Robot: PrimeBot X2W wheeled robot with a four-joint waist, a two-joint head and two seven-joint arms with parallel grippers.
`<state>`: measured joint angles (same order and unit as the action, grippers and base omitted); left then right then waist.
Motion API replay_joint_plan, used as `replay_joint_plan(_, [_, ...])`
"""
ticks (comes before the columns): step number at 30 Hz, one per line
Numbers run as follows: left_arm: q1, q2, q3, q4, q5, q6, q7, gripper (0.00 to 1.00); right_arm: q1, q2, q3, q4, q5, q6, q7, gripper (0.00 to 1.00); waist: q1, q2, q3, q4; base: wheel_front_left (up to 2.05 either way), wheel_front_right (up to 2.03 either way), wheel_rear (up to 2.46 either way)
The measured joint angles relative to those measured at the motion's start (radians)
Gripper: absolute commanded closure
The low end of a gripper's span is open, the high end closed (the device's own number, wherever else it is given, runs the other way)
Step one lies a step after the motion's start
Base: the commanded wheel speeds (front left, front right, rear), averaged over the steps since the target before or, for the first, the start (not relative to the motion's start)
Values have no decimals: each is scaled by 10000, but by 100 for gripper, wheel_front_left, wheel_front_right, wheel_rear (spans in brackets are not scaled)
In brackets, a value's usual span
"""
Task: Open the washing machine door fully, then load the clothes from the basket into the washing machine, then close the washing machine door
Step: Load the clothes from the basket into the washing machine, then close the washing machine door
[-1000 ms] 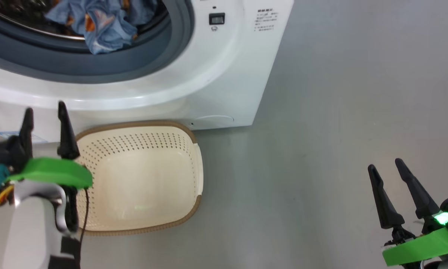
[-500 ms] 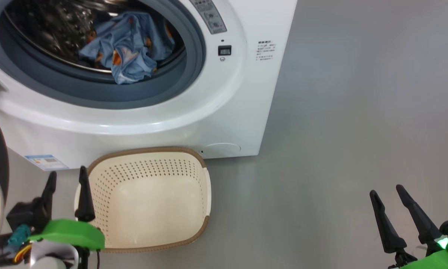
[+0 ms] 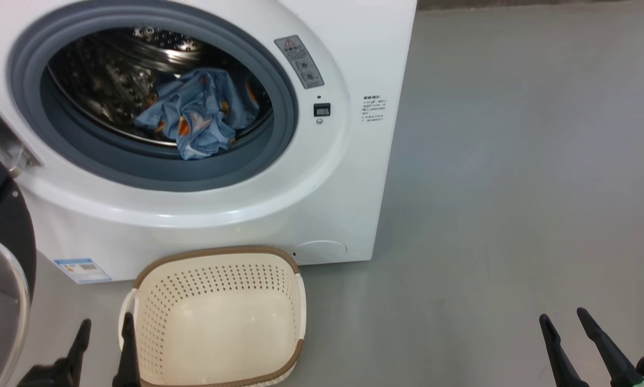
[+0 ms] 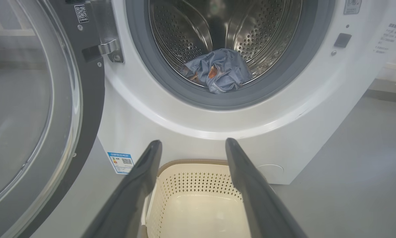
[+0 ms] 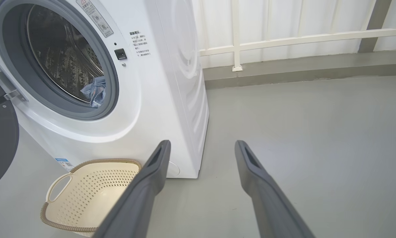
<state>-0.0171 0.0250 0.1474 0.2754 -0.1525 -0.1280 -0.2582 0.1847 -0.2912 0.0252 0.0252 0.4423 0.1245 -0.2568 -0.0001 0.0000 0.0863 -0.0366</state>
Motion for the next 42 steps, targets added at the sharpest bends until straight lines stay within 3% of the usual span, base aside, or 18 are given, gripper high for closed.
replay_joint_plan(9, [1154, 88, 109, -529, -134, 92, 0, 0, 381, 40, -36, 12, -15, 0, 0, 0, 0, 0, -570, -56, 0, 0, 0])
replay_joint_plan(28, [1199, 90, 67, -573, -305, 182, 0, 0, 445, 90, -2, 10, -27, 0, 0, 0, 1, 0, -734, -138, -4, 4, 0])
replay_joint_plan(42, [1200, 90, -13, -621, -270, 263, 0, 0, 446, 98, -12, -2, -29, 0, 0, 0, 1, 0, -744, -60, -120, 120, 0])
